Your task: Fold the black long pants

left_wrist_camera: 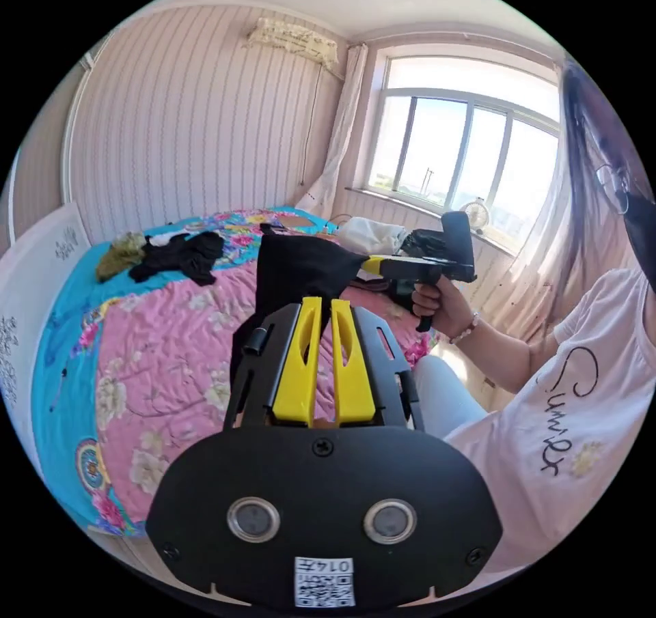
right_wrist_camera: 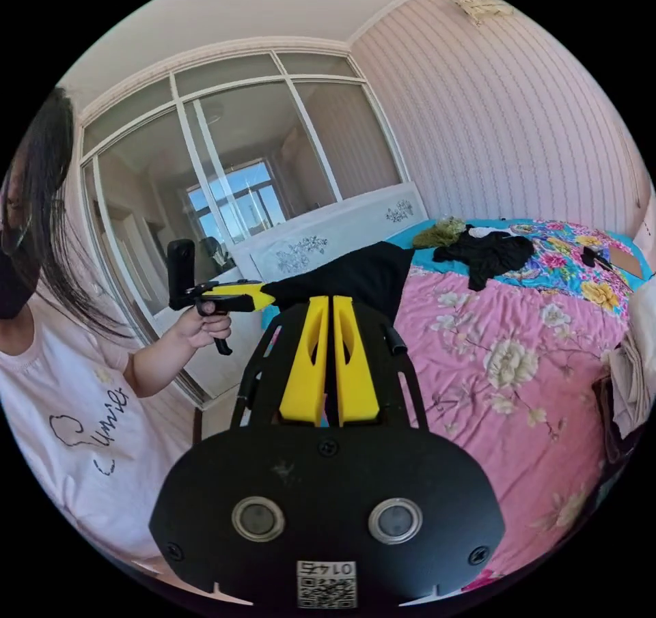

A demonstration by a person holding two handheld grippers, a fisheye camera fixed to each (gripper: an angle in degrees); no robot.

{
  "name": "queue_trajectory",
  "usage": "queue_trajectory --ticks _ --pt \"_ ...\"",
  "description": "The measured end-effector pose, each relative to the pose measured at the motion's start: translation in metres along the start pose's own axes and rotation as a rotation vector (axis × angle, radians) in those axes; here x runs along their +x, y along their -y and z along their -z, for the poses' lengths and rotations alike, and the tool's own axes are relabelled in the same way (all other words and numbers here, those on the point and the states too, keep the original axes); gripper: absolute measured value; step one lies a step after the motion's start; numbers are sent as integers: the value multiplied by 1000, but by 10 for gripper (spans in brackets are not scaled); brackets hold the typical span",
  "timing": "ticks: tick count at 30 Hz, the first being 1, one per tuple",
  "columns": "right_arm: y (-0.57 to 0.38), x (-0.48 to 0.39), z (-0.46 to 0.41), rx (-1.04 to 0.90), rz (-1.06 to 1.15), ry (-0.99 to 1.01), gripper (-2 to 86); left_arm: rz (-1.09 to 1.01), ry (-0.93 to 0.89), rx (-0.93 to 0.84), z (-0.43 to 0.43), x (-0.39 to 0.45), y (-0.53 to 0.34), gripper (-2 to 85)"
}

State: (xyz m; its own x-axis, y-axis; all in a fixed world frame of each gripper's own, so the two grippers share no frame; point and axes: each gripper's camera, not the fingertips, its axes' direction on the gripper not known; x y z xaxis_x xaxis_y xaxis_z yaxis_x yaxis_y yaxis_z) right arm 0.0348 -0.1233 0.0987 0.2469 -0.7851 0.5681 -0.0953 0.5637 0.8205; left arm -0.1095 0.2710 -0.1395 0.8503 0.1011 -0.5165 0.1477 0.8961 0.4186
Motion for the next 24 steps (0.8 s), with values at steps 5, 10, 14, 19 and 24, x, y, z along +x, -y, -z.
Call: queue_trajectory --ticks 5,10,14,19,24 --pt "-115 85 6 -331 -385 -351 3 287 -88 -308 -126 -17 -90 -9" --pt "-205 124 35 -472 -635 -319 3 396 -64 -466 -157 -12 -151 -8" --pt "-218 121 53 -506 -624 -254 3 433 42 -475 -154 -26 -153 14" --pt "-228 110 62 -656 -503 -272 3 333 99 -510 -189 -34 -116 68" --pt "-245 119 81 -657 -561 -283 5 224 103 -662 -285 -24 -85 80"
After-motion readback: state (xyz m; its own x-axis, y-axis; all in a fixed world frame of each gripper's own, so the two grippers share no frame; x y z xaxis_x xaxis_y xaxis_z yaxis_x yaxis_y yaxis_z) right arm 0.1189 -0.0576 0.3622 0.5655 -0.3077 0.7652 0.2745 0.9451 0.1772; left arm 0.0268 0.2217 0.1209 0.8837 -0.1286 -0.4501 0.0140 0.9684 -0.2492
